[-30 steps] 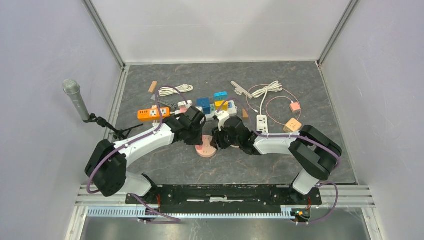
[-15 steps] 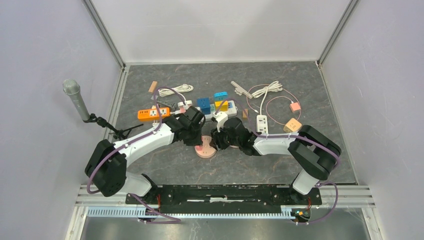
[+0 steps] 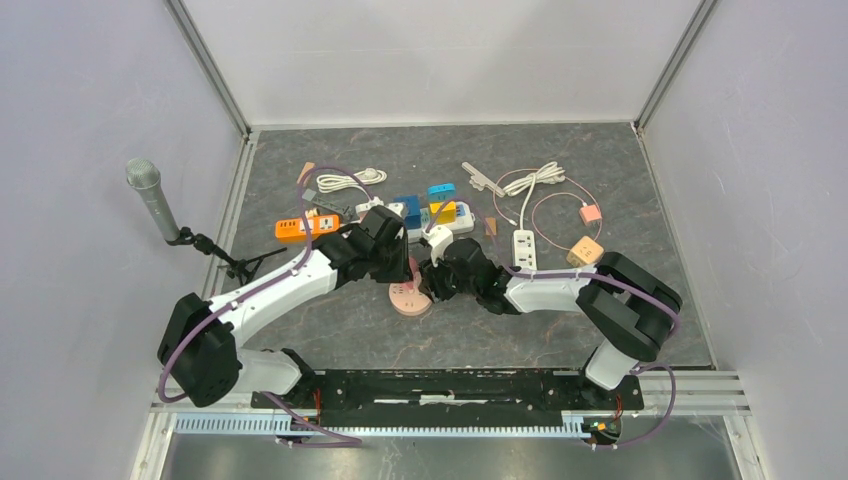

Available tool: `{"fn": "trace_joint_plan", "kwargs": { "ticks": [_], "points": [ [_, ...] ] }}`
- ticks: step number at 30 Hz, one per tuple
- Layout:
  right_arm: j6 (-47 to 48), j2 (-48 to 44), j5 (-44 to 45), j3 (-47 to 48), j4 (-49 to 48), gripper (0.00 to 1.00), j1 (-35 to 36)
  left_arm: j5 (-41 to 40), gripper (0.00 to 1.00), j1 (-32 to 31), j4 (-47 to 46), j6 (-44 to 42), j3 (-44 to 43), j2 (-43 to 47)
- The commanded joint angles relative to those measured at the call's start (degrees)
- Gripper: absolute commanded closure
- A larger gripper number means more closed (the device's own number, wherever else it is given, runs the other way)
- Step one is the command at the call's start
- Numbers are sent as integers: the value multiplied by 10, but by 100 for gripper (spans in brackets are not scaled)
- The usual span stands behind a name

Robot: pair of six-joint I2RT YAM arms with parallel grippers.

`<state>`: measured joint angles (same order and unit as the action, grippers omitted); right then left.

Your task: Pull the plug off the socket

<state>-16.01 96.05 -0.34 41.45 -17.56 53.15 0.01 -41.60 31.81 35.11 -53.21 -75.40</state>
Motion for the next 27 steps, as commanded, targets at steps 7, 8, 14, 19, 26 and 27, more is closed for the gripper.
{"fn": "trace_joint_plan", "kwargs": {
  "ticks": [7, 8, 14, 19, 26, 27],
  "points": [
    [18, 14, 21, 2, 201, 51, 3, -86, 98, 5, 48, 5, -17, 16],
    [18, 9, 14, 12, 206, 50, 2, -88, 98, 8, 50, 6, -15, 17],
    [24, -32, -10, 84, 256, 47, -29, -4, 98, 91, 23, 18, 31, 37],
    [4, -92, -42, 92, 250, 41, -64, 95, 98, 175, -11, 40, 79, 49],
    [-22, -149, -49, 87, 248, 37, -85, 176, 98, 214, -60, 82, 135, 41],
    [-23, -154, -52, 86, 247, 37, -89, 174, 98, 216, -57, 87, 139, 40]
  ]
}}
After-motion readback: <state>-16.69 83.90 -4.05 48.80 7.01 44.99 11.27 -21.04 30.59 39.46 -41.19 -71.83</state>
